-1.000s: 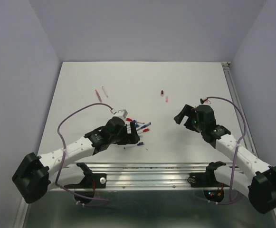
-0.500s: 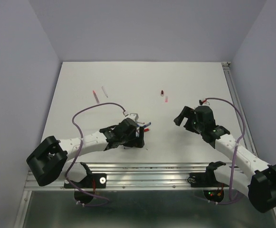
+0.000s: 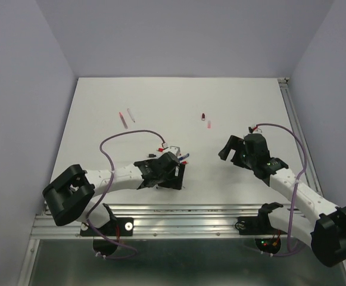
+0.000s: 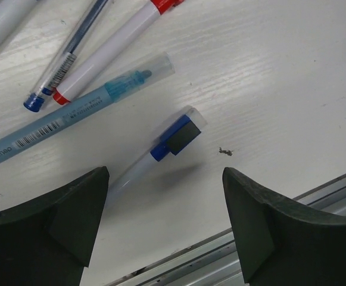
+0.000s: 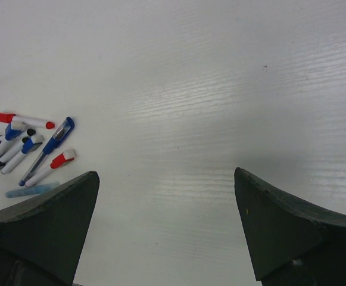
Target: Open the pen caps
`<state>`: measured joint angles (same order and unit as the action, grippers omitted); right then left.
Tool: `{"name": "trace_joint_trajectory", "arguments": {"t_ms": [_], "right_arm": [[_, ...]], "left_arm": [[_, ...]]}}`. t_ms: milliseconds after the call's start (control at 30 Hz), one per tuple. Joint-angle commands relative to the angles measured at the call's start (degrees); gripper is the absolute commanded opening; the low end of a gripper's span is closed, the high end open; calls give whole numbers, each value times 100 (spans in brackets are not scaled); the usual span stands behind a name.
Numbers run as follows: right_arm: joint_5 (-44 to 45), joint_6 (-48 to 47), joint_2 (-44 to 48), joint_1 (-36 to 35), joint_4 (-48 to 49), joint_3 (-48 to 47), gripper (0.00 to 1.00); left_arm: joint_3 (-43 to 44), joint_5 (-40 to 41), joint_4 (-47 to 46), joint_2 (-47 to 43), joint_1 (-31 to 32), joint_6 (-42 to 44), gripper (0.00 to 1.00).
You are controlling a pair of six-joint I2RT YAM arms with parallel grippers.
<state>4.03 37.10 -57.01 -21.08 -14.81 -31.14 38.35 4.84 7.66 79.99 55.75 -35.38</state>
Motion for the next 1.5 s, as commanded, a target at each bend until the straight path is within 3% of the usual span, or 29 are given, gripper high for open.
{"name": "trace_joint_trajectory", "arguments": {"t_ms": [0,233,400,633,733,833,867,900,1067,1233,1467], "right_arm": [[10,-133,120,-1,-48,-103,100],[36,-133,120,-1,-84,-112,100],[27,-124,103,-1,-84,-94,100],[10,-124,112,-1,-93,-59,100],[-34,-124,111,-1,-92,-68,100],[-43,-124,138,7,-110,-68,100],[-86,-124,155,-1,-101,-77,100],[-139,-133,164,-1,-93,-68,100],[-613,-124,269,-1,13,-77,100],[-1851,-124,585,7,381,2,100],[-3935,525,446,-36,2241,467,100]], "left_arm": [[155,140,323,61,217,48,86],[226,254,605,193,577,-110,79],[418,517,675,482,701,-206,63],[621,781,789,808,710,-303,54],[683,826,825,922,710,-286,42],[683,729,816,1063,701,-268,22],[665,711,807,1098,709,-268,5],[639,702,764,1098,710,-268,0],[586,544,535,905,710,-172,0],[411,184,-27,168,718,-14,0],[103,-142,-1047,-817,710,92,0]]}}
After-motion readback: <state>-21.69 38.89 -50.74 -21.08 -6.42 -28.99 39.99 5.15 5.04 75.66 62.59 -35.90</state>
